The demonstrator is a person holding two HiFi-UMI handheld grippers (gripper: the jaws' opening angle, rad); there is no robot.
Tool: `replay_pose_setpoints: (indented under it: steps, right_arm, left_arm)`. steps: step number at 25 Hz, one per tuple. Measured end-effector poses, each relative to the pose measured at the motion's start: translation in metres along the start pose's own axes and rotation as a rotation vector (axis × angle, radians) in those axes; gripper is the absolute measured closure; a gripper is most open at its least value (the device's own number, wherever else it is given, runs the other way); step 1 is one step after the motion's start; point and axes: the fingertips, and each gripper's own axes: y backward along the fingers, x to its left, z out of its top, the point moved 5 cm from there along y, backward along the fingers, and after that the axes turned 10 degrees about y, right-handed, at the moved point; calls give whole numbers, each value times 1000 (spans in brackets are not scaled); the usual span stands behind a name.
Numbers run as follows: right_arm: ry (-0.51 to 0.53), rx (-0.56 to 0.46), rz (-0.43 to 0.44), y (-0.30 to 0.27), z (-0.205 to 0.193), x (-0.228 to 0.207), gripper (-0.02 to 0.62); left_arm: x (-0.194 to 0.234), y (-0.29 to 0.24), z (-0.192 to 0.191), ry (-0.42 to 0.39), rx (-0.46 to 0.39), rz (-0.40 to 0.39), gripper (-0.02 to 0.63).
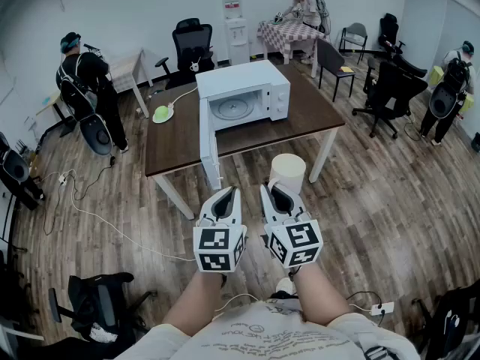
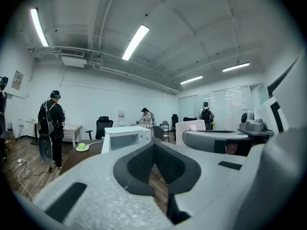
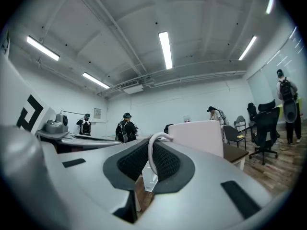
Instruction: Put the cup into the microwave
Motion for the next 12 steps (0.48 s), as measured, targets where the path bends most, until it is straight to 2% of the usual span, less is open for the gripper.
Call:
replay_pose_setpoints:
  steps: [12]
  right_arm:
    - [15, 1, -14, -11, -6, -39, 558]
  left_arm:
    - [-15, -34, -1, 11, 6, -2, 592]
